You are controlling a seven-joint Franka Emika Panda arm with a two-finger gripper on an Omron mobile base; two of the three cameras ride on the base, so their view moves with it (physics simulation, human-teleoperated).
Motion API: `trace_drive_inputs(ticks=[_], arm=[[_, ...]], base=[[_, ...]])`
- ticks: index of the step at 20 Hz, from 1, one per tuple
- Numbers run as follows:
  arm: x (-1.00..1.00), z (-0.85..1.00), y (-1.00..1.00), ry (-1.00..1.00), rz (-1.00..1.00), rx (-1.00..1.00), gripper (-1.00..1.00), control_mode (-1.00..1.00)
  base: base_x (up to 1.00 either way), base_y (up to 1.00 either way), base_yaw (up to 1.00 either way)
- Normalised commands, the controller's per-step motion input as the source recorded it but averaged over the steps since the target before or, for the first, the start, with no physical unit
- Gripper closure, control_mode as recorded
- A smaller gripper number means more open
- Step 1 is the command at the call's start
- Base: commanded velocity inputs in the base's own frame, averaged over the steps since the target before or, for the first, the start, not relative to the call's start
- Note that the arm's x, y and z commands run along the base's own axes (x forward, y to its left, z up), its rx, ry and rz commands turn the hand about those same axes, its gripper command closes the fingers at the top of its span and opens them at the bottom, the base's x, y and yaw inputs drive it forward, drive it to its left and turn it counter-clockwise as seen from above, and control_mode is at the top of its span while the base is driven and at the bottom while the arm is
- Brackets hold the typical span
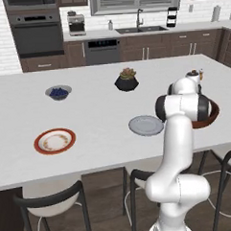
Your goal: Place one bun and one sausage from the bowl on each plate.
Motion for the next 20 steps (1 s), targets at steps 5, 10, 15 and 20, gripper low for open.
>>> trace_drive_inputs(ticks=[5,10,15,20], arm=[[0.06,-0.27,-0.29,0.02,0.12,-0.04,-1.00,-1.00],[0.22,-0.06,-0.10,0.00,0.04,0.00,-1.00,-1.00],[0.34,0.00,0.00,0.01,0.00,0.00,-1.00,-1.00],[-0.05,-0.66,-0.11,0.03,0.07,-0.06,-1.00,-1.00]], base=[[0.00,0.00,0.00],[0.00,0.00,0.00],[0.00,0.00,0.00],[0.00,0.00,0.00]])
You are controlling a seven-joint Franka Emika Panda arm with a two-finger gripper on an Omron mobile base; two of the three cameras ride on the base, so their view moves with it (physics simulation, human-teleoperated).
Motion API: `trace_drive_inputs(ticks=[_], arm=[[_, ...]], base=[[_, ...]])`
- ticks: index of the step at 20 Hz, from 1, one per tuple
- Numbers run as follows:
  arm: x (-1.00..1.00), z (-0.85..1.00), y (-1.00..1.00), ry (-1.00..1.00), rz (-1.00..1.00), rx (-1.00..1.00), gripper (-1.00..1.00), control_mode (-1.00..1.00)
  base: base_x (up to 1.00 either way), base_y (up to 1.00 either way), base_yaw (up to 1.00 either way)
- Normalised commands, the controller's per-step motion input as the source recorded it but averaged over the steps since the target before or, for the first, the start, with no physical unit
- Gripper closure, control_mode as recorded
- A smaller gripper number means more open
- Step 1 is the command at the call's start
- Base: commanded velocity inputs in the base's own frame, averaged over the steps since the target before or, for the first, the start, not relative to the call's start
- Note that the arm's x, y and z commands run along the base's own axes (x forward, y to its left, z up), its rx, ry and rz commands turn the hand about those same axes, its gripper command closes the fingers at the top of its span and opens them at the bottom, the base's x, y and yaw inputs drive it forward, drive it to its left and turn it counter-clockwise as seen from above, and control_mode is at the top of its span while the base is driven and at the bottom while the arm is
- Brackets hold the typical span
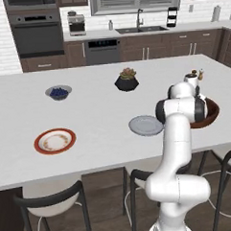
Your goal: Place one bun and one sausage from the bowl on each plate.
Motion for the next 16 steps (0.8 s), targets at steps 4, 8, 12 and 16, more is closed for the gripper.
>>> trace_drive_inputs(ticks=[4,8,12,16], arm=[[-0.19,-0.78,-0.26,0.00,0.07,0.00,1.00,-1.00],[-0.03,-0.40,-0.06,-0.04,0.02,0.00,1.00,-1.00],[-0.11,0.38,0.00,-0.05,0.00,0.00,1.00,-1.00],[-0.54,1.00,0.42,-0.22,0.04,0.01,1.00,-1.00]], base=[[0.00,0.00,0.00],[0.00,0.00,0.00],[0.00,0.00,0.00],[0.00,0.00,0.00]])
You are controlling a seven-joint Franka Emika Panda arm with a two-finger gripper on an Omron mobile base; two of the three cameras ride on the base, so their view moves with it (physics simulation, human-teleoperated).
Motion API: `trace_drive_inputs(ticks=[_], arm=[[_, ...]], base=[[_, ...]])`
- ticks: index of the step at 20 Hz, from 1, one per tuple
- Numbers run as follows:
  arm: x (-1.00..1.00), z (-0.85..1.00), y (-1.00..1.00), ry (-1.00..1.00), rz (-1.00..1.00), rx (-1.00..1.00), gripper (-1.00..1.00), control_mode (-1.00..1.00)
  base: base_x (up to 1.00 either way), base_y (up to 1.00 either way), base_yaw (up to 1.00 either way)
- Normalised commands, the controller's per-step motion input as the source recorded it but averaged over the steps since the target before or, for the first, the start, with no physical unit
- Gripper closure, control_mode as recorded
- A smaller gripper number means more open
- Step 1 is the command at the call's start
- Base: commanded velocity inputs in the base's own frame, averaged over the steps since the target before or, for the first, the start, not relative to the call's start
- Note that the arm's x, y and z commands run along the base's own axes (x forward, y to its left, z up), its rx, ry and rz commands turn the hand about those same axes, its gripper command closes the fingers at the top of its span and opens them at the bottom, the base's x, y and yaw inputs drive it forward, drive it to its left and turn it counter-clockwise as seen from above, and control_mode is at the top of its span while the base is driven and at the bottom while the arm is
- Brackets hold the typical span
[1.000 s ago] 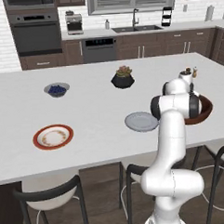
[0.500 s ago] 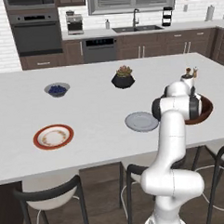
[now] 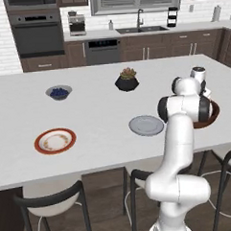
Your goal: Place one bun and one sausage from the bowl on each plate.
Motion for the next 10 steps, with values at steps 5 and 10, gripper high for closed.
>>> trace_drive_inputs(ticks=[5,10], arm=[[-0.90,0.98,1.00,-0.19,0.13,0.00,1.00,-1.00],[-0.91,0.49,1.00,-0.18,0.20,-0.07,1.00,-1.00]], base=[[0.00,0.00,0.00],[0.00,0.00,0.00]])
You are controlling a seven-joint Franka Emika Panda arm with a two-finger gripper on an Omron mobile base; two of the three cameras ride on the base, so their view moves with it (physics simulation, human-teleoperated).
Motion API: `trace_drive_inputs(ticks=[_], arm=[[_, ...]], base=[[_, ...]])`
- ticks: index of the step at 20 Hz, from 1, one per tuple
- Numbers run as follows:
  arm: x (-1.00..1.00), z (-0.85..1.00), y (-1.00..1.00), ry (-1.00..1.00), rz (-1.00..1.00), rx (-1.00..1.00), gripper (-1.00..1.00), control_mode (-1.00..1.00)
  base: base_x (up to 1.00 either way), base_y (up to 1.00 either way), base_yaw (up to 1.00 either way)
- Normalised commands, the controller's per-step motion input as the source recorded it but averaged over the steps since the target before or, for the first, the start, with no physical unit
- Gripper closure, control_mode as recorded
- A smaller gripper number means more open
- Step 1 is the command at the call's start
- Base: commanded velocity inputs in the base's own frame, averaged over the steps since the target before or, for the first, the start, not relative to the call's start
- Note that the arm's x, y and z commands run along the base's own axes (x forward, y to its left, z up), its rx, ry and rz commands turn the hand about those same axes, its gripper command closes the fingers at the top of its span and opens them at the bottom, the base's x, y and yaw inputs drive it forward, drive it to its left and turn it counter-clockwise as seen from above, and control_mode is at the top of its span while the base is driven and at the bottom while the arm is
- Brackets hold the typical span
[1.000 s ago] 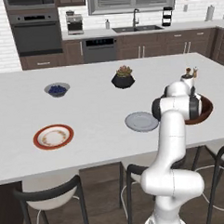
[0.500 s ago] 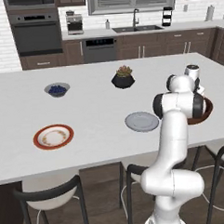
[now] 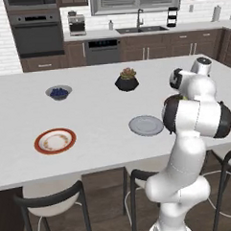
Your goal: Place one bun and one sausage from the bowl on each plate.
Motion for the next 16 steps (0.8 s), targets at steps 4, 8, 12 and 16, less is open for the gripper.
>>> trace_drive_inputs(ticks=[4,8,12,16], arm=[[-0.25,-0.04,1.00,-0.12,0.25,-0.10,1.00,-1.00],[0.00,-0.02,1.00,0.00,0.44,-0.04,1.00,-1.00],[0.27,-0.14,1.00,0.09,0.39,-0.03,1.00,-1.00],[0.79,-0.62,1.00,0.40,0.02,-0.17,1.00,-1.00]], base=[[0.00,0.00,0.00],[0.00,0.00,0.00],[0.00,0.00,0.00],[0.00,0.00,0.00]])
